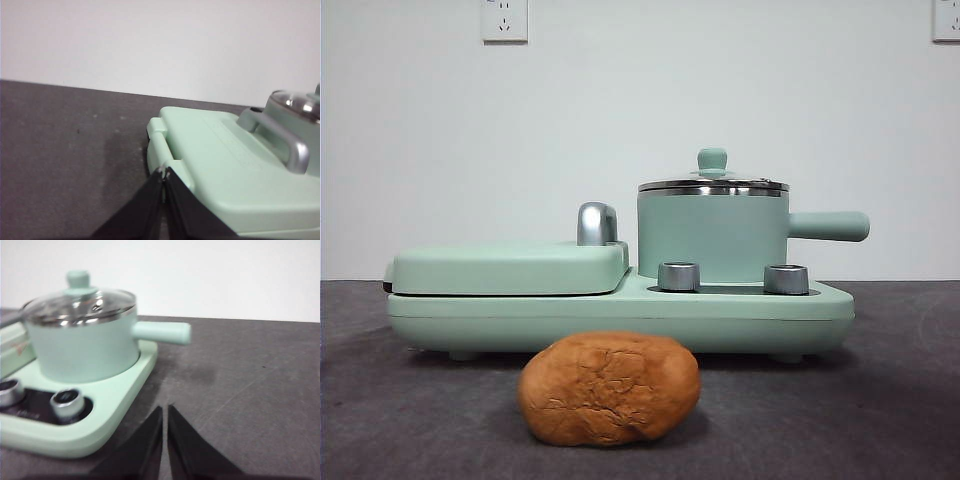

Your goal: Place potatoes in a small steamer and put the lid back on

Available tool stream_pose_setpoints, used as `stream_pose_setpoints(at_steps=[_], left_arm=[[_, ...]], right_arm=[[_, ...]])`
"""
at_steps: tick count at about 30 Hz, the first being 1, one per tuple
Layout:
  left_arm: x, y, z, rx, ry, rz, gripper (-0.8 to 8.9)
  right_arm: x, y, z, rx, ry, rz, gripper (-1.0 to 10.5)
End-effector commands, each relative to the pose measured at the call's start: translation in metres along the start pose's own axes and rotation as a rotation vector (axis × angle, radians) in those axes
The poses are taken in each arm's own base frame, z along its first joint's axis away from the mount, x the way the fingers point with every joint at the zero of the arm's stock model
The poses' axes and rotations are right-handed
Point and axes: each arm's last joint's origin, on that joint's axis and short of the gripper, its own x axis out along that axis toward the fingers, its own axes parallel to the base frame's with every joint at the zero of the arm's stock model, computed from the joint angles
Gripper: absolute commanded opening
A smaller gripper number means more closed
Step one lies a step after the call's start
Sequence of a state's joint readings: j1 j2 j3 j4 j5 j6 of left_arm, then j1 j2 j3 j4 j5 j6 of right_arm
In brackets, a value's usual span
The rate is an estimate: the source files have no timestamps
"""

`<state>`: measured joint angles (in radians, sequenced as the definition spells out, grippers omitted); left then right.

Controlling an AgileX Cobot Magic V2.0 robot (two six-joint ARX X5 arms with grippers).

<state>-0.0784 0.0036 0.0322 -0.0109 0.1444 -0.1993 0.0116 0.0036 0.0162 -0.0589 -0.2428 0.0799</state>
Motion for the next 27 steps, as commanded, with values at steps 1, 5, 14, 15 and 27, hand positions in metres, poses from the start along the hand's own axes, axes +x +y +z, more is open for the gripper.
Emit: stream_pose_setpoints(at_steps=[1, 5, 14, 15, 27], left_arm=[[0.001, 0.001, -0.005, -0.070, 0.006, 0.005, 0.06], [0.001, 0.002, -0.003, -0.168, -0.011, 0.054, 0.09], [-0.003, -0.003, 0.032, -0.247, -0.003, 0.128, 0.09], [-0.003, -0.005, 0.038, -0.236, 0.009, 0.131, 0.09], [0.041, -0.023, 0.124, -0.008, 0.191, -0.102, 0.08]], right_arm=[[0.000, -0.002, 0.001, 0.101, -0.023, -0.049, 0.1], [0.000, -0.002, 0.005, 0.199, -0.061, -0.063, 0.1], [-0.005, 0.002, 0.030, 0.312, -0.024, -0.069, 0.1], [-0.005, 0.002, 0.036, 0.313, -0.015, -0.070, 0.1], [0.025, 0.005, 0.120, 0.146, 0.105, 0.033, 0.1]])
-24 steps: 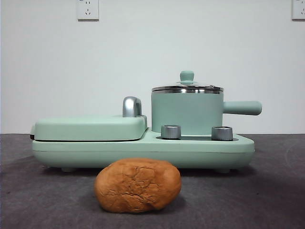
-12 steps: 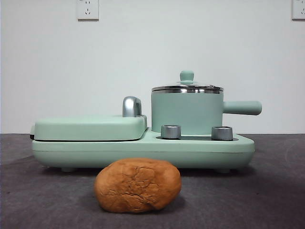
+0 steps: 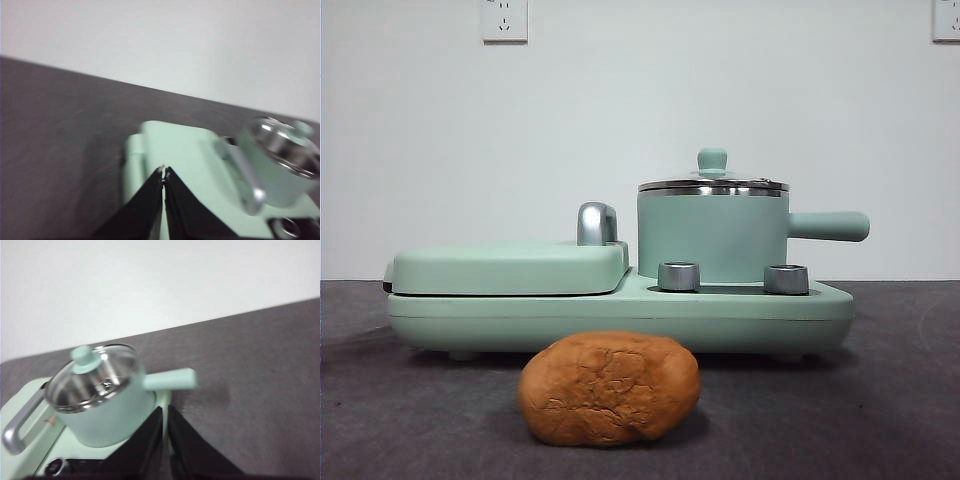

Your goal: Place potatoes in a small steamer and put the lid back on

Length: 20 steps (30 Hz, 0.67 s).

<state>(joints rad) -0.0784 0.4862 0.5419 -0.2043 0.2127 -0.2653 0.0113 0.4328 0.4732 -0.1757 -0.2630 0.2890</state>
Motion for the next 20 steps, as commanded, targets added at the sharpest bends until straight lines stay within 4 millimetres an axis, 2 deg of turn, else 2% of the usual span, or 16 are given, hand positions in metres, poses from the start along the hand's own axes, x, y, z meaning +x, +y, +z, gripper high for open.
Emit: stream_pose_setpoints(at_steps=[1, 5, 10, 15, 20], left_arm=[[0.016, -0.006, 0.022, 0.112, 0.042, -0.100, 0.08], [0.047, -0.008, 0.042, 0.160, 0.122, -0.222, 0.08], [0.084, -0.012, 0.055, 0.214, 0.196, -0.337, 0.06], [0.114, -0.023, 0.059, 0.361, 0.235, -0.416, 0.06], [0.133, -0.040, 0.056, 0.558, 0.221, -0.513, 0.06]], right_arm=[[0.014, 0.003, 0.017, -0.108, 0.037, 0.037, 0.1], [0.038, 0.004, 0.036, -0.191, 0.108, 0.120, 0.1], [0.065, 0.011, 0.050, -0.274, 0.159, 0.224, 0.1], [0.087, 0.023, 0.058, -0.369, 0.187, 0.298, 0.1], [0.103, 0.035, 0.054, -0.476, 0.210, 0.371, 0.1]])
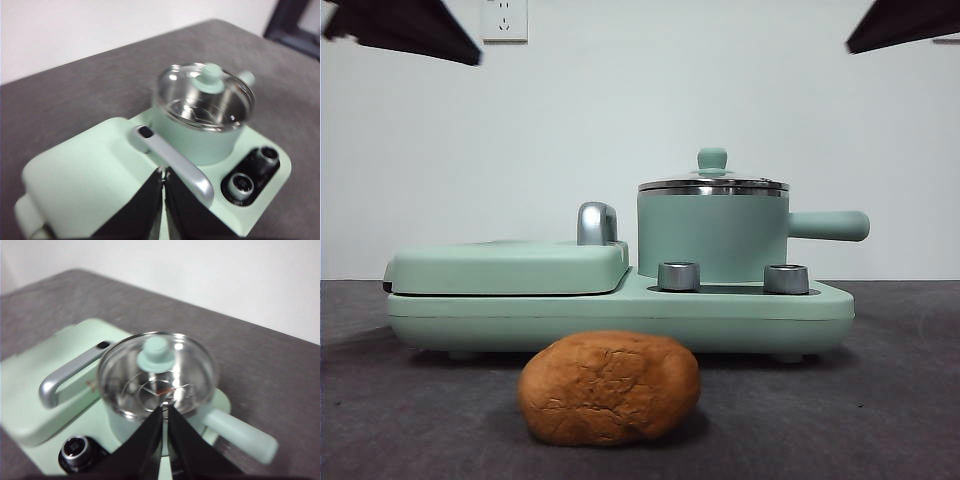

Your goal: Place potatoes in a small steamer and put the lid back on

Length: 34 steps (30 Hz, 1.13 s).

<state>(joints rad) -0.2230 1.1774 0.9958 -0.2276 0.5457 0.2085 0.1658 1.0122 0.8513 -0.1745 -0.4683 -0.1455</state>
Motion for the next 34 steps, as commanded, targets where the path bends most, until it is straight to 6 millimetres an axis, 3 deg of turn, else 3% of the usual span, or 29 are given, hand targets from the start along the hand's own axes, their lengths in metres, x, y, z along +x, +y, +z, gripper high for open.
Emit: stream_pose_setpoints(at_steps=[1, 4, 8, 9, 16, 22, 29, 34], left_arm=[[0.008, -0.003, 0.009, 0.193, -0.021, -0.029, 0.06], [0.014, -0.009, 0.010, 0.231, -0.032, -0.055, 0.35], [0.017, -0.015, 0.012, 0.211, -0.041, -0.079, 2.70], [0.017, -0.017, 0.012, 0.197, -0.041, -0.086, 2.91], [0.027, -0.031, 0.017, 0.203, -0.079, -0.128, 2.79], [0.049, -0.039, 0.023, 0.198, -0.144, -0.069, 2.79], [0.093, -0.037, 0.028, 0.111, -0.242, -0.093, 2.58], [0.134, -0.033, 0.038, 0.056, -0.217, -0.124, 2.14]], right_arm=[[0.007, 0.003, 0.004, -0.109, -0.001, 0.025, 0.1], [0.013, 0.008, 0.002, -0.171, 0.018, 0.051, 0.6], [0.015, 0.012, 0.001, -0.197, 0.040, 0.023, 1.9], [0.015, 0.013, 0.001, -0.197, 0.042, 0.023, 2.0], [0.016, 0.014, 0.001, -0.195, 0.047, 0.023, 2.2], [0.015, 0.014, 0.001, -0.184, 0.046, 0.022, 2.2], [0.015, 0.014, 0.001, -0.158, 0.046, 0.022, 2.2], [0.015, 0.014, 0.001, -0.155, 0.046, 0.022, 2.2]])
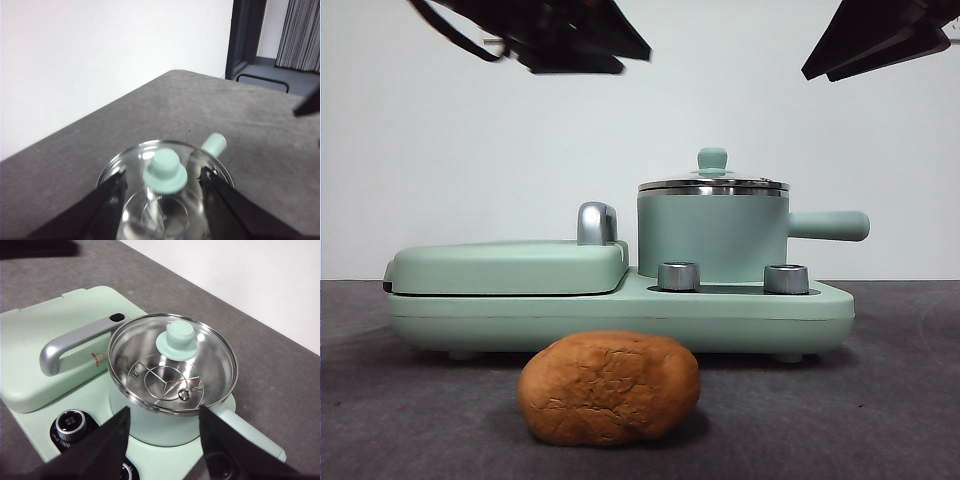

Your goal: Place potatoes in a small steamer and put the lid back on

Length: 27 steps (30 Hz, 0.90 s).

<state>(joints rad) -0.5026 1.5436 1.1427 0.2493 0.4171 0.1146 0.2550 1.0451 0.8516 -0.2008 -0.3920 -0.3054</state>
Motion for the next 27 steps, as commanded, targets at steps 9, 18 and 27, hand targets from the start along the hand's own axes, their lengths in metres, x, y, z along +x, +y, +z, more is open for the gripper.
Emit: stream_pose_setpoints(at_steps=[9, 18, 27], left_arm=[[0.080, 0.010, -0.003, -0.040, 0.025, -0.054, 2.17], [0.107, 0.012, -0.030, -0.028, 0.080, -0.070, 2.18], [0.114, 0.013, -0.043, -0.006, 0.103, -0.076, 2.86]], right_arm=[[0.000, -0.001, 0.006, 0.009, -0.017, -0.001, 2.2], [0.000, -0.001, 0.006, 0.028, -0.018, -0.001, 2.2], [0.000, -0.001, 0.006, 0.028, -0.018, -0.001, 2.2]])
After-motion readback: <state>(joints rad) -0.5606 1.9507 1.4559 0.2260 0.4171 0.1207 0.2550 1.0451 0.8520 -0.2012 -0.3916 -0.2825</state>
